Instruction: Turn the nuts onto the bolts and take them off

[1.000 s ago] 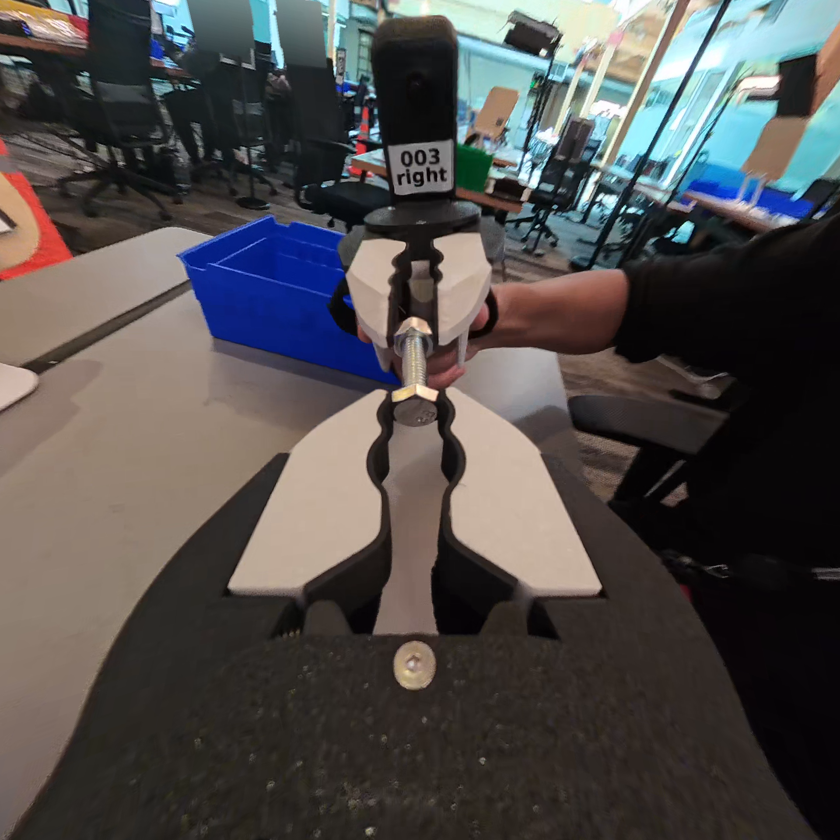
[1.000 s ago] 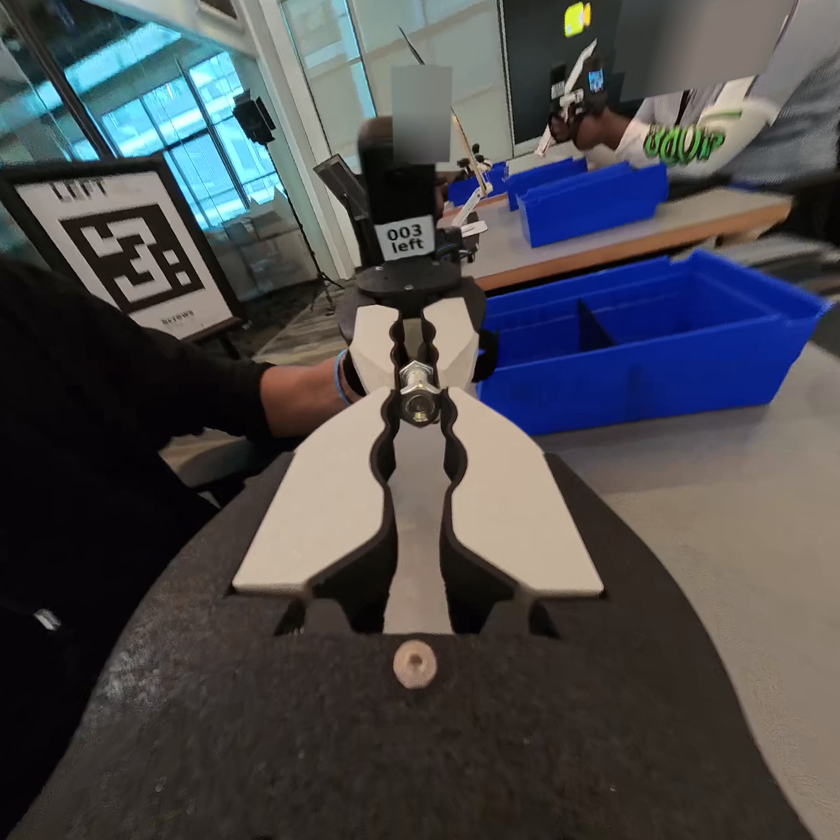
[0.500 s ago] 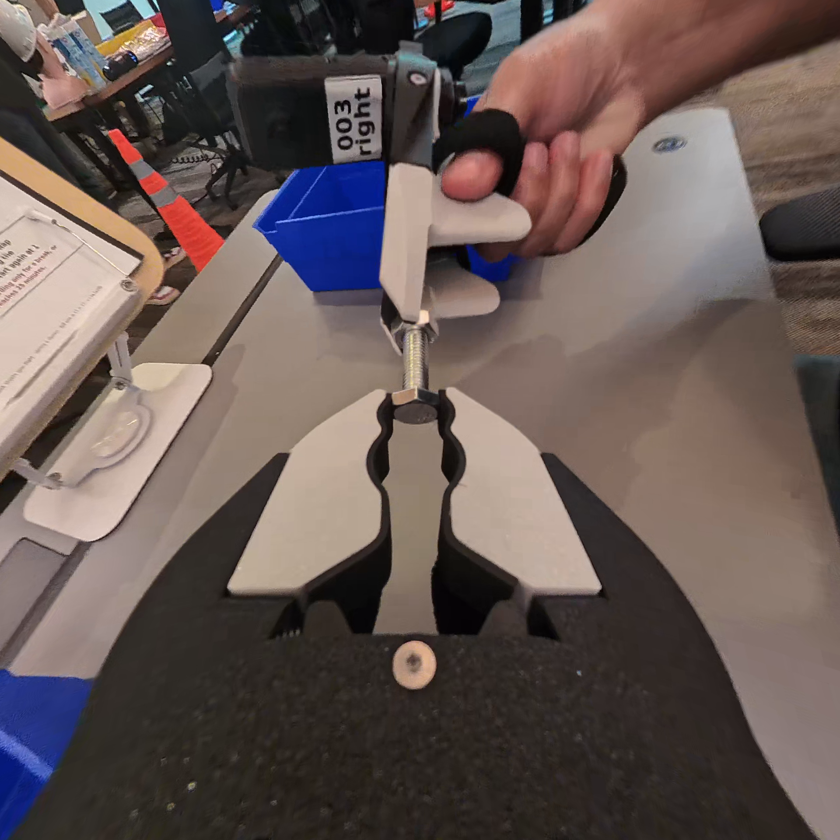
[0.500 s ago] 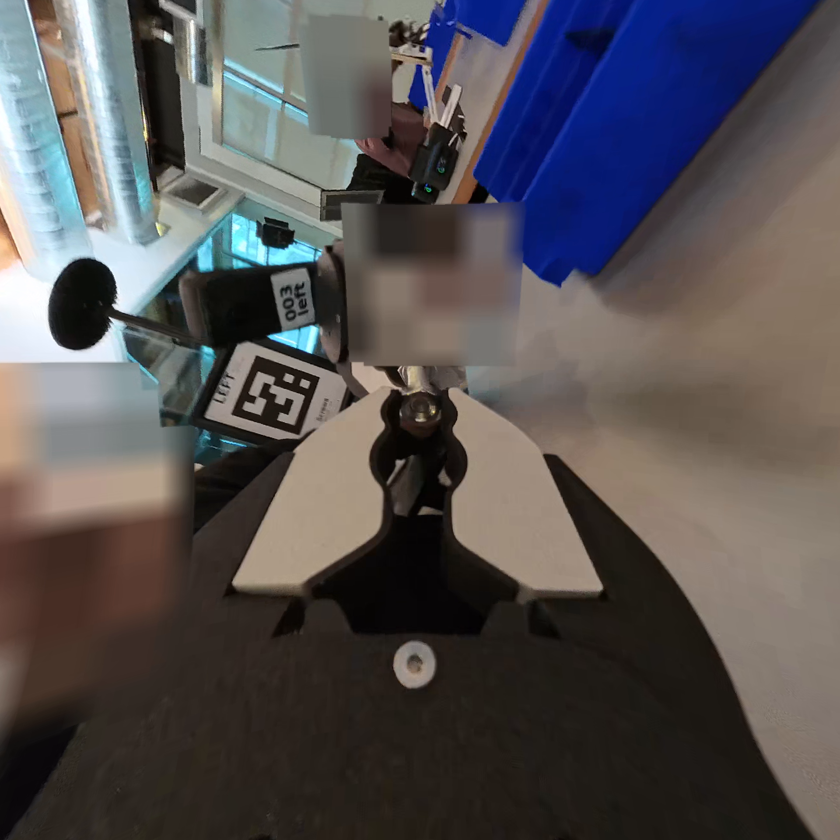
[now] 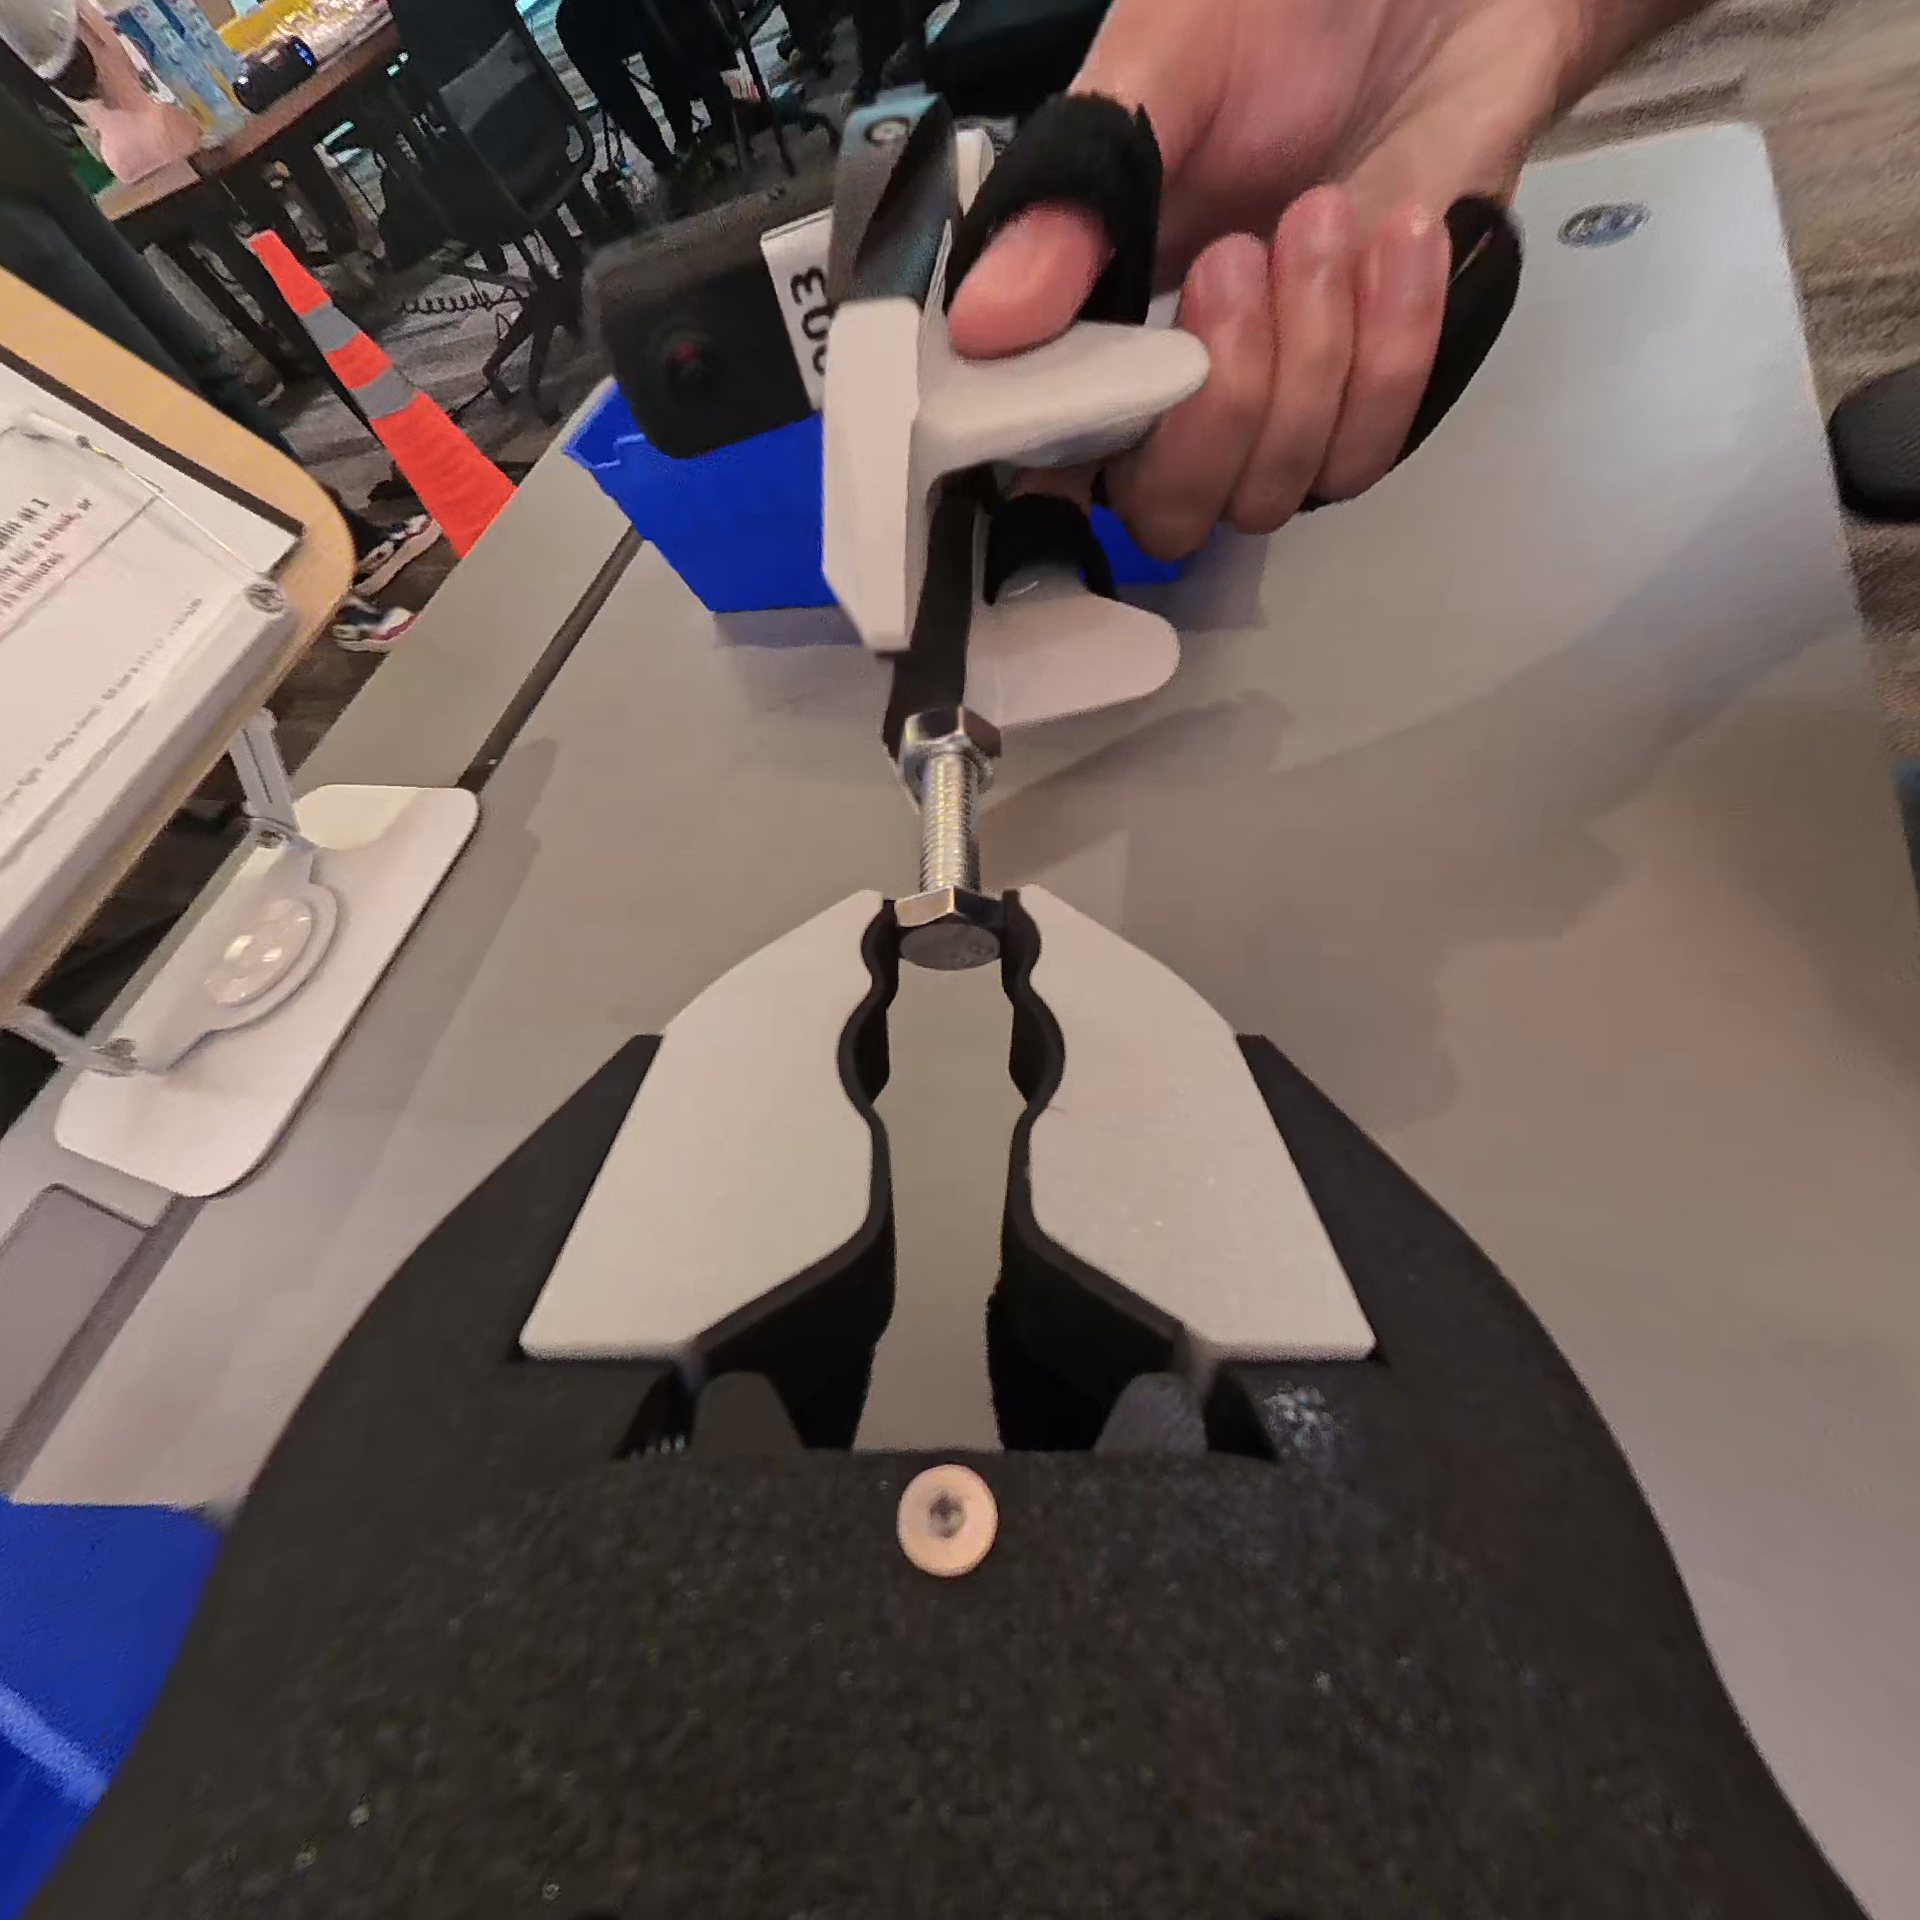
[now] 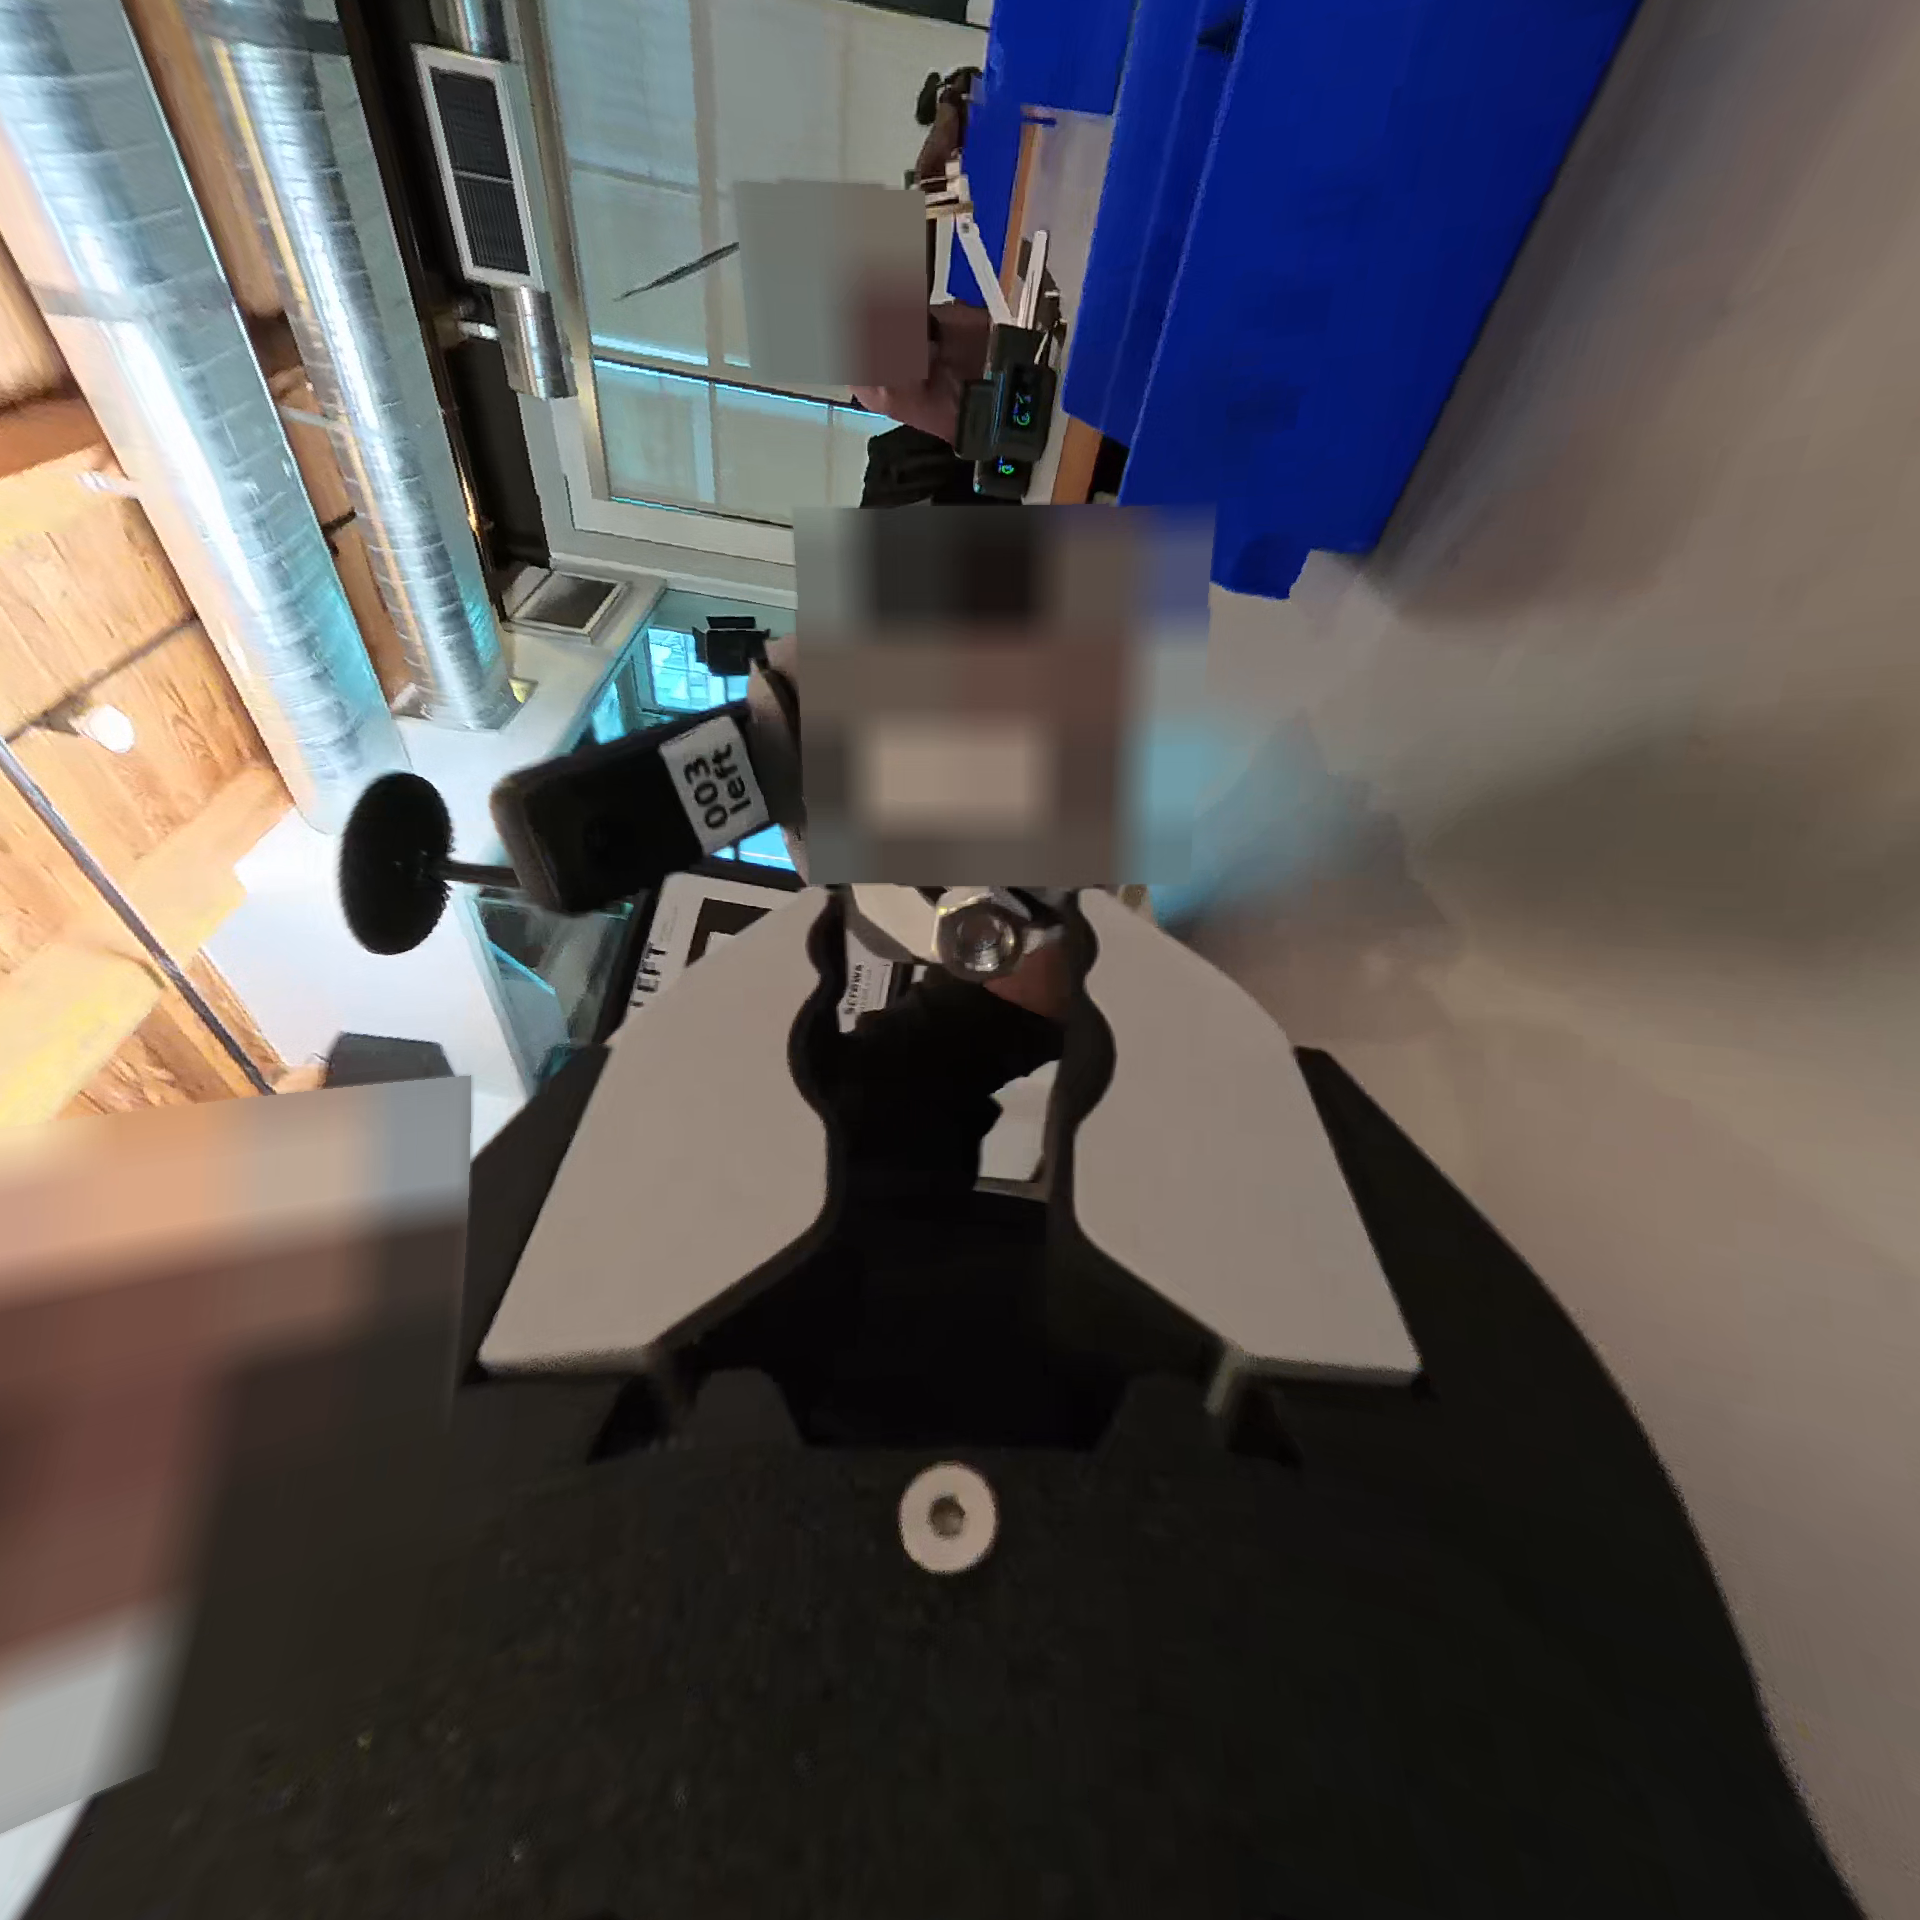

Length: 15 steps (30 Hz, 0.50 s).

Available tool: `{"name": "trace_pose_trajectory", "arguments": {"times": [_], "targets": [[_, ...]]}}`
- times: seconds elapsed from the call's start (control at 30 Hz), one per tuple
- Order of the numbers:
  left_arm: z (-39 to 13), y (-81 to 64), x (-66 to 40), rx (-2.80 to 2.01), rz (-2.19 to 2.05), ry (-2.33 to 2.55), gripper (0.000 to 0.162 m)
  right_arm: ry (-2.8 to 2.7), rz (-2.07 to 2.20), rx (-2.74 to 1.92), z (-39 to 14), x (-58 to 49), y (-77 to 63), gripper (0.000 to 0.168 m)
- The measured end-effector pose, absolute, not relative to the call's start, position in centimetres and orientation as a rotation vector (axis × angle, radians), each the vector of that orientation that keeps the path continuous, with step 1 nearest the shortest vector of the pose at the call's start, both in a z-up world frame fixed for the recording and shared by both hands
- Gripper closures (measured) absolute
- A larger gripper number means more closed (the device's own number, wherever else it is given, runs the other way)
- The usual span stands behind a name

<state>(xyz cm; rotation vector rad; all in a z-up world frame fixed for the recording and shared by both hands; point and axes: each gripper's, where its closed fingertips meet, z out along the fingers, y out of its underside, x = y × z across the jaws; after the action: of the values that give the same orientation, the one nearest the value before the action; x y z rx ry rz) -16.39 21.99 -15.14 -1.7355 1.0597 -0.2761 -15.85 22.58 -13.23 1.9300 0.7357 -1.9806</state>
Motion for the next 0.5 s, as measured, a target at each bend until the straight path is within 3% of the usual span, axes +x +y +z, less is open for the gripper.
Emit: {"name": "trace_pose_trajectory", "arguments": {"times": [0.1,0.23,0.37,0.5], "targets": [[-14.5,21.1,-15.9,-1.728,-0.492,0.968,0.144,0.936,-2.128,1.929,-12.1,-15.4,23.4,0.121],[-13.9,19.3,-14.8,-1.746,-0.933,0.816,0.144,1.795,-2.308,1.923,-11.5,-14.5,21.7,0.105],[-14.3,18.0,-14.2,-1.775,-1.159,0.805,0.144,2.615,-2.232,1.902,-12.7,-13.8,19.8,0.094],[-15.5,17.7,-14.0,-1.828,-1.170,0.839,0.144,2.905,-2.061,1.708,-14.8,-13.4,17.4,0.088]]}}
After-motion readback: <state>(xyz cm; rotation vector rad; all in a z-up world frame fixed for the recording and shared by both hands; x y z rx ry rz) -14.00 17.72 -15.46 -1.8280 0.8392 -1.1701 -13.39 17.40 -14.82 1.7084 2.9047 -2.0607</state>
